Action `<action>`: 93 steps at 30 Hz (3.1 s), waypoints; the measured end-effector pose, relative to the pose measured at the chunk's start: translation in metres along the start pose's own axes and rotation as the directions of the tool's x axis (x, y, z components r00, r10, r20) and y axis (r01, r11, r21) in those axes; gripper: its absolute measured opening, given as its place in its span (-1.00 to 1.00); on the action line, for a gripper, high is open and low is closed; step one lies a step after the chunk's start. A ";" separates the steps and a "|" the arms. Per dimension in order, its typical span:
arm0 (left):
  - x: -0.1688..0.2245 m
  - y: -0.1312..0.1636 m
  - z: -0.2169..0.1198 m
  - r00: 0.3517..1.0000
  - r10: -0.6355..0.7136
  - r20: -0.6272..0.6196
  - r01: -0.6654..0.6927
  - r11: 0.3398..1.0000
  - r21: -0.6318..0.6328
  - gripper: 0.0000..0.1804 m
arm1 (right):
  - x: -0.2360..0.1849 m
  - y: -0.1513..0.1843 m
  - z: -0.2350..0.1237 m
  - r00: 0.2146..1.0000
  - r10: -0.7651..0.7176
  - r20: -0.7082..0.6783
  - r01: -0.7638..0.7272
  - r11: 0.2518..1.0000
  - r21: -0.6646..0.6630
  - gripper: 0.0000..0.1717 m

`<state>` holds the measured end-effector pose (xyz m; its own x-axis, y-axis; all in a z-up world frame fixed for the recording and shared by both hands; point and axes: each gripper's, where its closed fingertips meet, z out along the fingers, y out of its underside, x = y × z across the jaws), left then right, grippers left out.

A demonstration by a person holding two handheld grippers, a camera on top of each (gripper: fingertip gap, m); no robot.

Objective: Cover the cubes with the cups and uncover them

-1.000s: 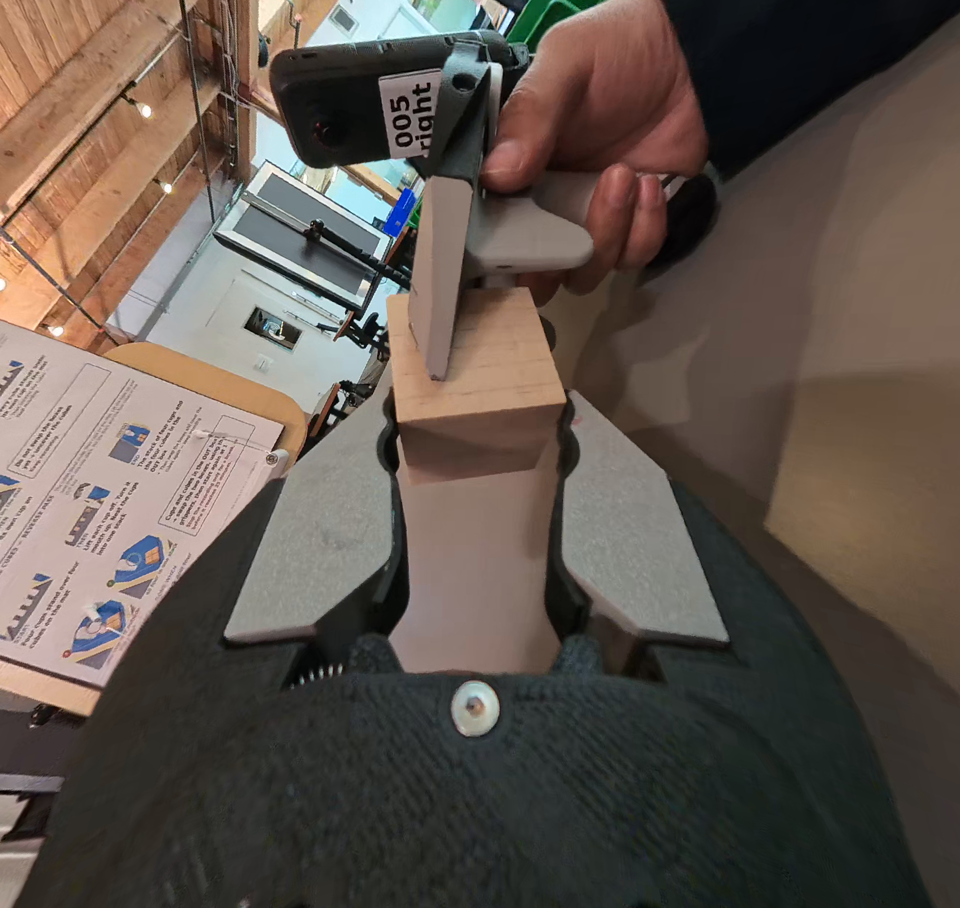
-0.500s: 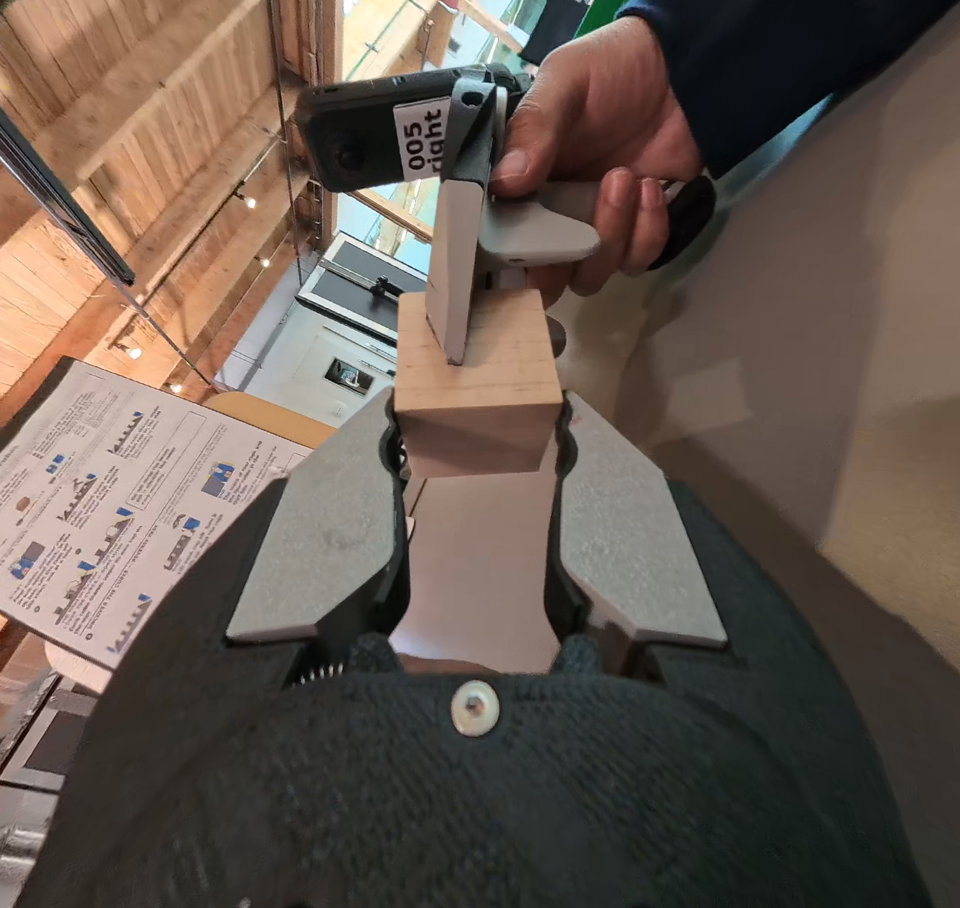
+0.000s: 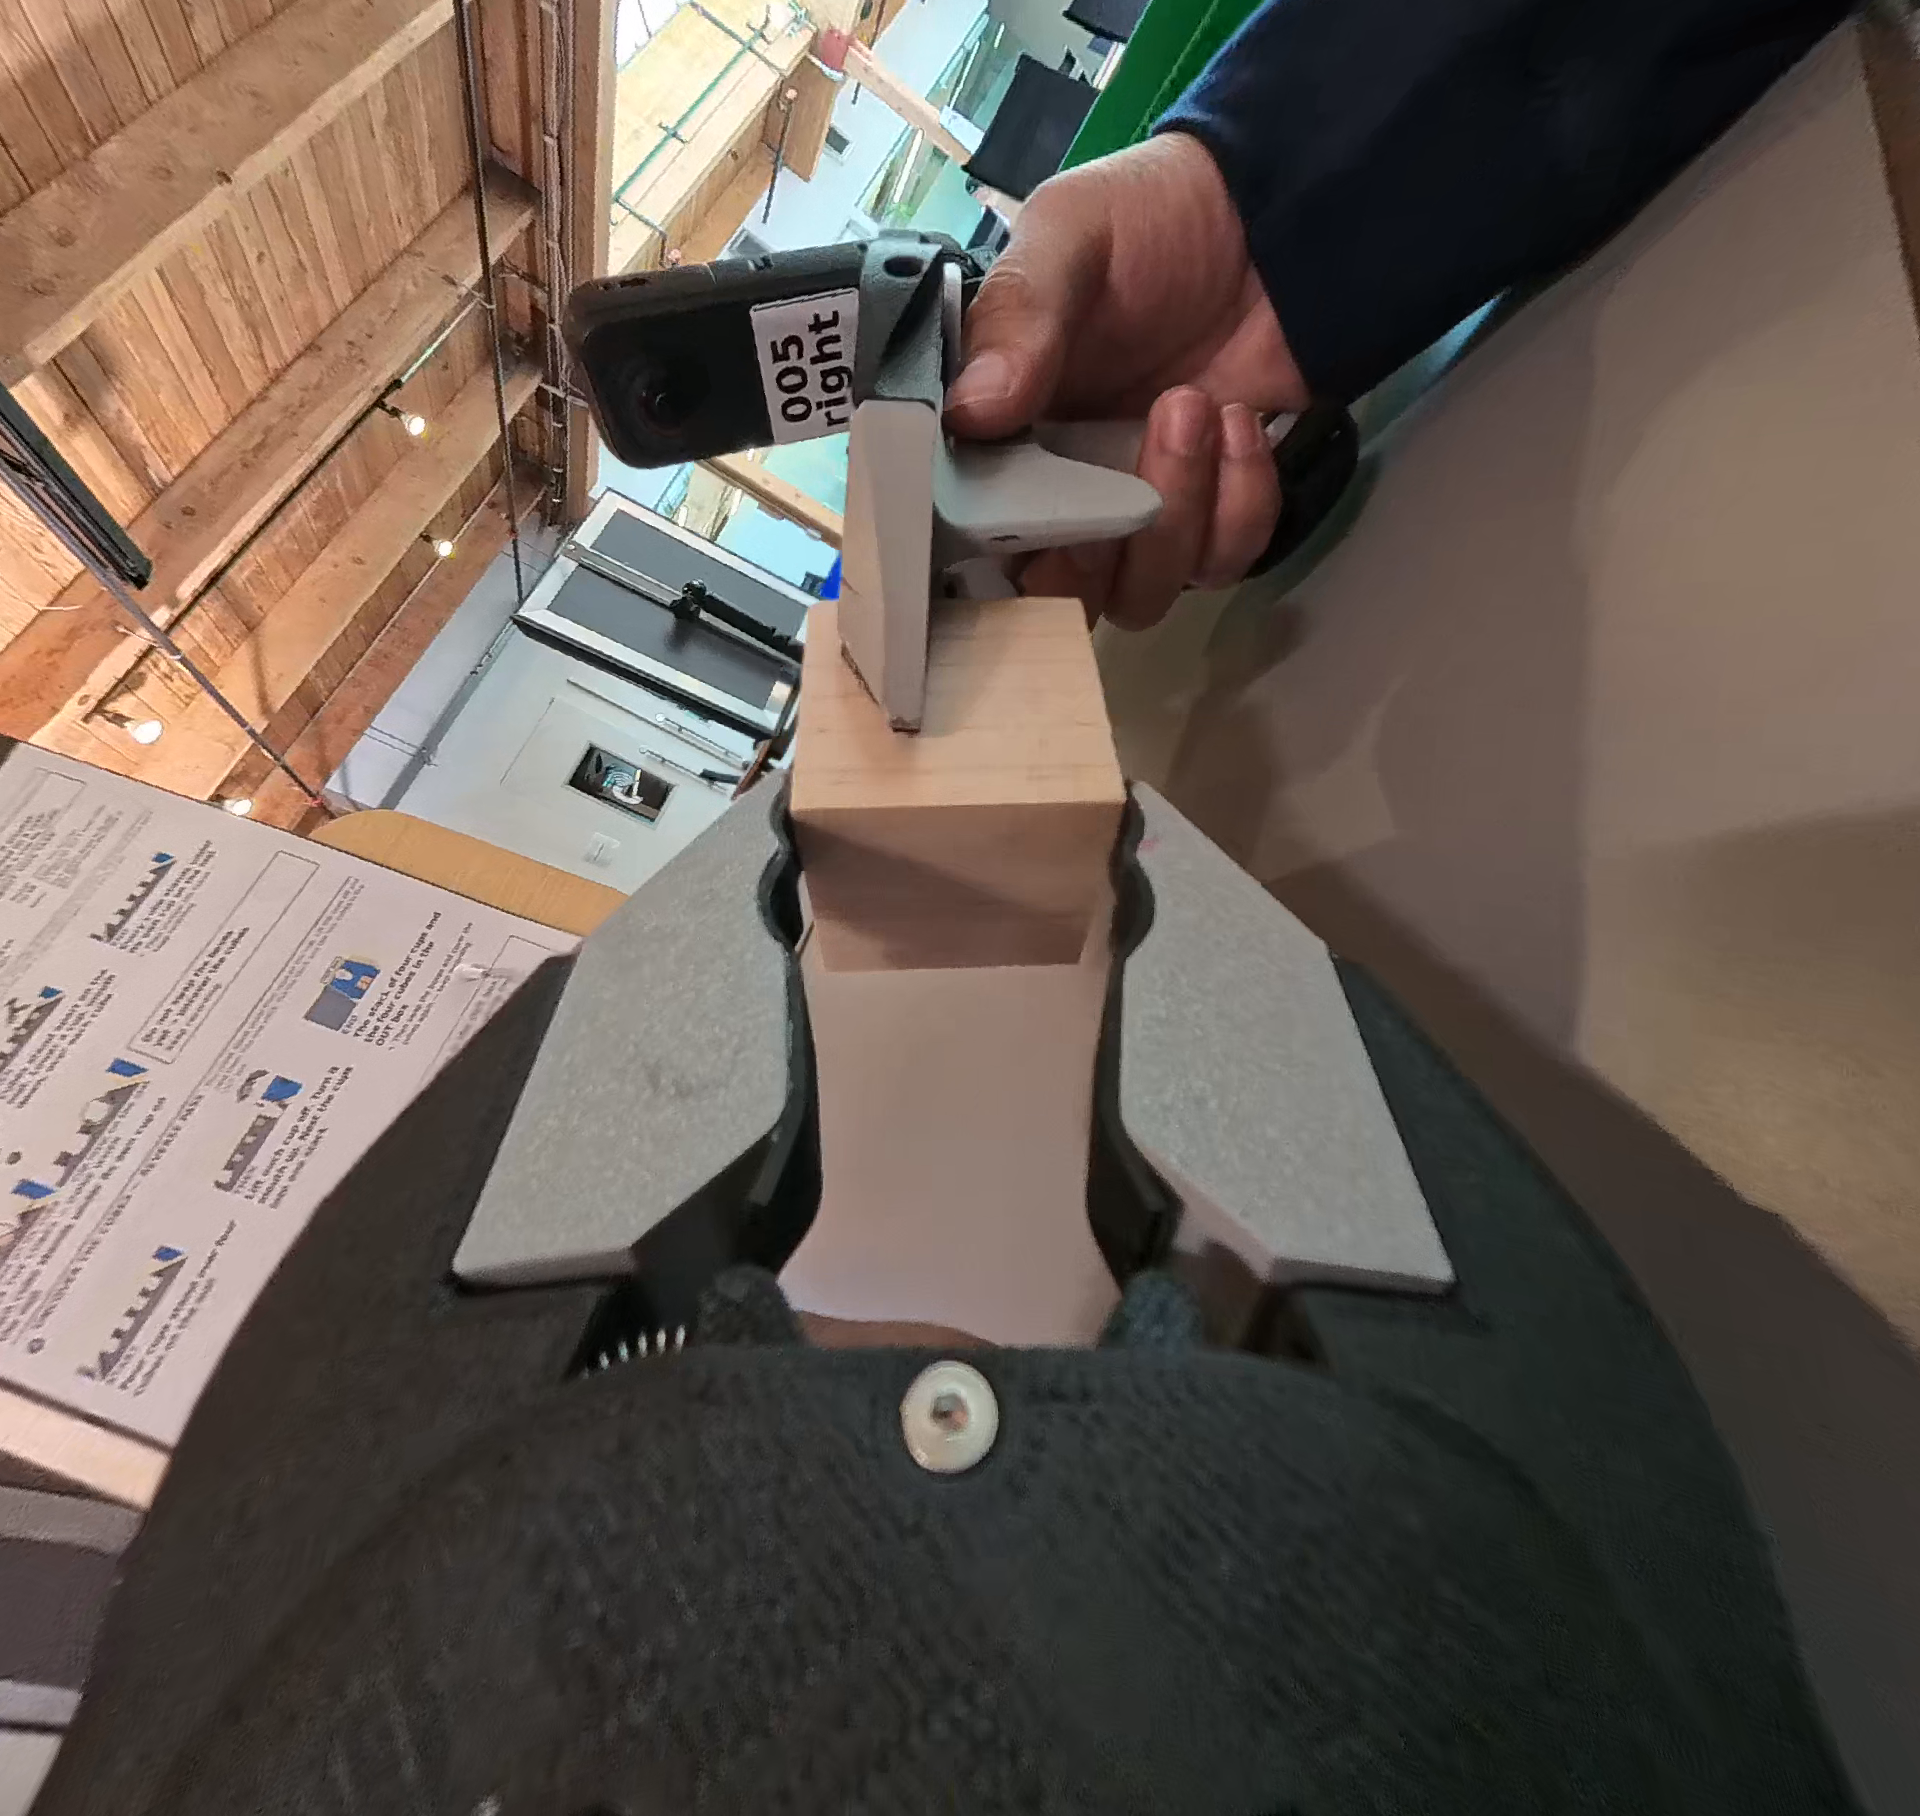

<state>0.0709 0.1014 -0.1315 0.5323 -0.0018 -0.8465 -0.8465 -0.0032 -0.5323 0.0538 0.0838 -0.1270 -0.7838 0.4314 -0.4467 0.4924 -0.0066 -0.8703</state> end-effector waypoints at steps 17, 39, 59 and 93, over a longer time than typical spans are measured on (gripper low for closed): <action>-0.020 0.010 -0.001 0.989 -0.124 0.081 0.127 0.991 -0.030 -0.36 | 0.006 -0.021 -0.005 0.996 -0.038 -0.074 0.046 0.994 0.104 -0.34; -0.050 0.059 -0.005 0.955 -0.152 0.254 0.216 0.945 -0.244 -0.67 | -0.038 -0.093 -0.136 0.747 -0.111 -0.656 0.332 0.917 0.222 -0.34; -0.082 0.107 -0.021 0.870 -0.185 0.457 0.390 0.826 -0.407 -0.90 | 0.051 0.029 -0.349 -0.004 -0.164 -0.986 -0.291 0.944 -0.156 -0.25; -0.088 0.252 -0.069 0.387 -0.580 0.717 0.900 0.069 -0.430 -0.26 | 0.143 -0.031 -0.070 0.365 -0.171 -0.915 0.187 0.976 -0.108 -0.33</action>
<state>-0.1896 0.0321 -0.1908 0.6960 0.7178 -0.0208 0.4214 -0.4316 -0.7976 -0.0476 0.2085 -0.1493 -0.0235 0.9842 0.1755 0.3747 0.1714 -0.9112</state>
